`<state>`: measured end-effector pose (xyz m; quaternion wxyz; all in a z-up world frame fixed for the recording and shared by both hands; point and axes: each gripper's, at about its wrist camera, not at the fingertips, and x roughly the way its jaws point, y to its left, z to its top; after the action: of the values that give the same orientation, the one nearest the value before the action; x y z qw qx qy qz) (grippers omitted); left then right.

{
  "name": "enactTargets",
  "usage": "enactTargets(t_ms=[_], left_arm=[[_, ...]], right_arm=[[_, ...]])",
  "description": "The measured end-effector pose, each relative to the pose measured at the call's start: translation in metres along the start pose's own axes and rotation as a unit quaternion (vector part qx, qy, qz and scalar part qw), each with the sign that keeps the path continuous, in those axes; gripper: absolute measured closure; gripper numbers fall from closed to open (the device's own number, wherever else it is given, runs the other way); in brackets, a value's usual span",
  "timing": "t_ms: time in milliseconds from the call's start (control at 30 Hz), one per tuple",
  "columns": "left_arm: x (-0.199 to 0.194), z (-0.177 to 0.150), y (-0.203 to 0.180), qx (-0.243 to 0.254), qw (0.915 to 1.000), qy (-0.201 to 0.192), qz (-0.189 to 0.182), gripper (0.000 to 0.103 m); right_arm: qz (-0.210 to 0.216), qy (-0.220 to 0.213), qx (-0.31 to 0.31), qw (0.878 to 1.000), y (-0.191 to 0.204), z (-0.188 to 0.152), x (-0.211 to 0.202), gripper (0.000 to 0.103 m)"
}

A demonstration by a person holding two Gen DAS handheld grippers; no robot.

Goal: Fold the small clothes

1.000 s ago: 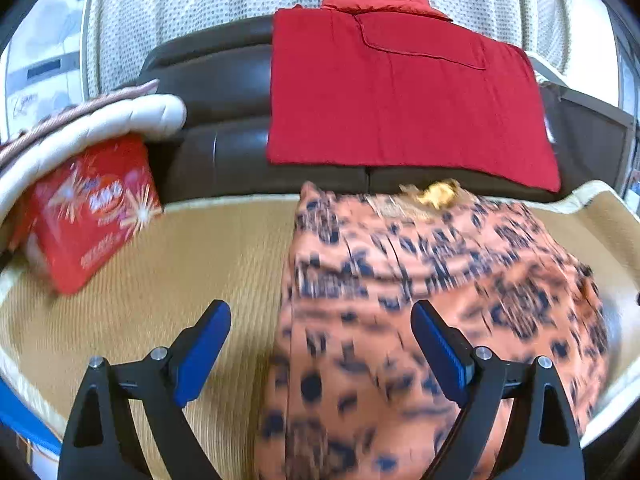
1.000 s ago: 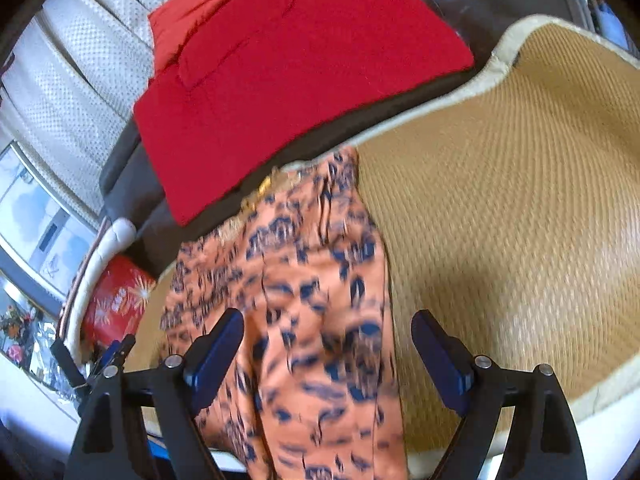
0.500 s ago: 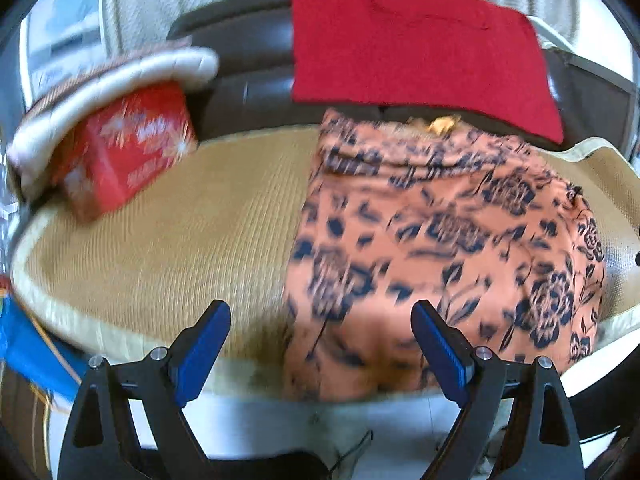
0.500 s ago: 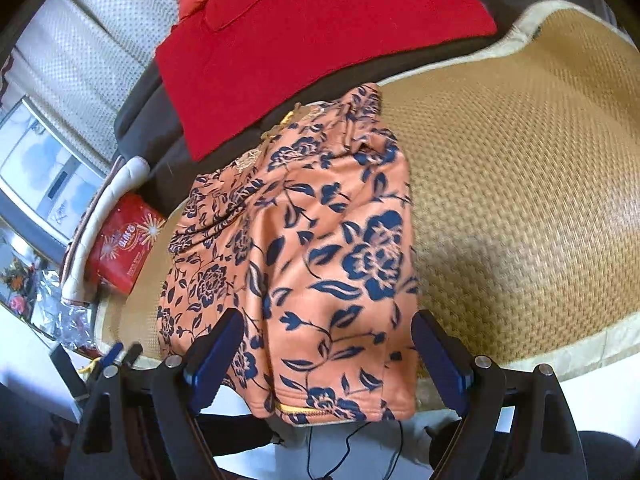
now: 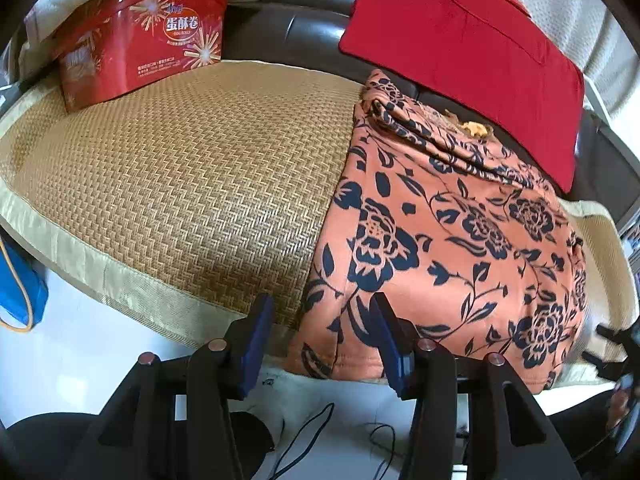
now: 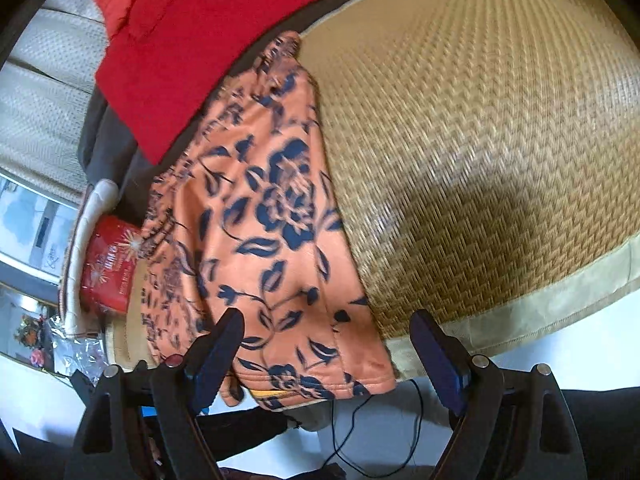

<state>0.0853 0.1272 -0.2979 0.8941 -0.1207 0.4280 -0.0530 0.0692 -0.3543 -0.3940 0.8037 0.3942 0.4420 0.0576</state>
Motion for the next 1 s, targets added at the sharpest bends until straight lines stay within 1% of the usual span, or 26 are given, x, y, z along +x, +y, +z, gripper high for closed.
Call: enactTargets(t_ms=[67, 100, 133, 233, 300, 367, 467, 500, 533, 567, 600, 633, 667, 700, 733, 767, 867, 900, 967, 1000], left_arm=[[0.002, 0.002, -0.001, 0.0, 1.0, 0.001, -0.003, 0.042], [0.004, 0.002, -0.003, 0.002, 1.0, 0.001, -0.001, 0.036], [0.006, 0.002, -0.003, 0.003, 1.0, 0.0, 0.001, 0.033], [0.012, 0.004, -0.005, 0.006, 0.9999, 0.008, -0.007, 0.031], [0.015, 0.005, -0.005, 0.003, 0.9999, 0.013, -0.011, 0.03], [0.02, 0.006, -0.005, 0.003, 0.9997, 0.021, -0.014, 0.029], [0.029, 0.005, -0.009, 0.015, 0.9992, 0.035, -0.013, 0.029], [0.031, 0.005, -0.011, 0.021, 0.999, 0.038, -0.011, 0.03], [0.033, 0.004, -0.013, 0.026, 0.9987, 0.041, -0.014, 0.033], [0.034, 0.003, -0.014, 0.029, 0.9984, 0.044, -0.021, 0.04], [0.037, 0.004, -0.018, 0.035, 0.9976, 0.051, -0.028, 0.065], [0.041, 0.002, -0.022, 0.046, 0.9966, 0.061, -0.03, 0.082], [0.042, 0.0, -0.026, 0.056, 0.9961, 0.062, -0.027, 0.086], [0.041, 0.0, -0.029, 0.064, 0.9958, 0.06, -0.028, 0.093], [0.039, 0.0, -0.031, 0.066, 0.9954, 0.056, -0.041, 0.094], [0.035, 0.001, -0.032, 0.064, 0.9951, 0.048, -0.057, 0.094], [0.028, 0.003, -0.038, 0.072, 0.9936, 0.032, -0.081, 0.094], [0.028, 0.004, -0.039, 0.074, 0.9933, 0.035, -0.081, 0.094], [0.032, 0.004, -0.04, 0.074, 0.9935, 0.044, -0.074, 0.093], [0.035, 0.004, -0.04, 0.073, 0.9938, 0.05, -0.069, 0.083]], right_arm=[[-0.007, 0.013, 0.006, 1.0, -0.003, -0.004, 0.011, 0.016], [-0.009, 0.02, 0.009, 1.0, -0.005, -0.006, 0.017, 0.016], [-0.013, 0.028, 0.012, 0.999, -0.006, -0.008, 0.023, 0.016], [-0.033, 0.033, 0.011, 0.999, 0.0, -0.013, 0.038, 0.016], [-0.037, 0.036, 0.007, 0.999, 0.004, -0.017, 0.047, 0.016], [-0.05, 0.04, 0.003, 0.998, 0.008, -0.022, 0.057, 0.016], [-0.069, 0.046, -0.013, 0.996, 0.013, -0.03, 0.07, 0.016], [-0.071, 0.045, -0.015, 0.996, 0.015, -0.033, 0.074, 0.018], [-0.068, 0.044, -0.019, 0.997, 0.017, -0.035, 0.075, 0.021], [-0.068, 0.042, -0.026, 0.996, 0.02, -0.037, 0.076, 0.028], [-0.073, 0.042, -0.031, 0.996, 0.021, -0.039, 0.077, 0.036], [-0.072, 0.043, -0.034, 0.996, 0.022, -0.04, 0.077, 0.044], [-0.068, 0.046, -0.034, 0.996, 0.022, -0.041, 0.076, 0.059], [-0.061, 0.048, -0.035, 0.996, 0.022, -0.043, 0.074, 0.083], [-0.048, 0.048, -0.036, 0.997, 0.023, -0.044, 0.071, 0.095], [-0.027, 0.046, -0.034, 0.998, 0.024, -0.044, 0.066, 0.095], [0.004, 0.034, -0.042, 0.999, 0.03, -0.045, 0.054, 0.095], [0.024, 0.025, -0.041, 0.999, 0.031, -0.044, 0.049, 0.095], [0.042, 0.017, -0.037, 0.998, 0.031, -0.041, 0.042, 0.095], [0.05, 0.015, -0.035, 0.998, 0.032, -0.04, 0.039, 0.095]])
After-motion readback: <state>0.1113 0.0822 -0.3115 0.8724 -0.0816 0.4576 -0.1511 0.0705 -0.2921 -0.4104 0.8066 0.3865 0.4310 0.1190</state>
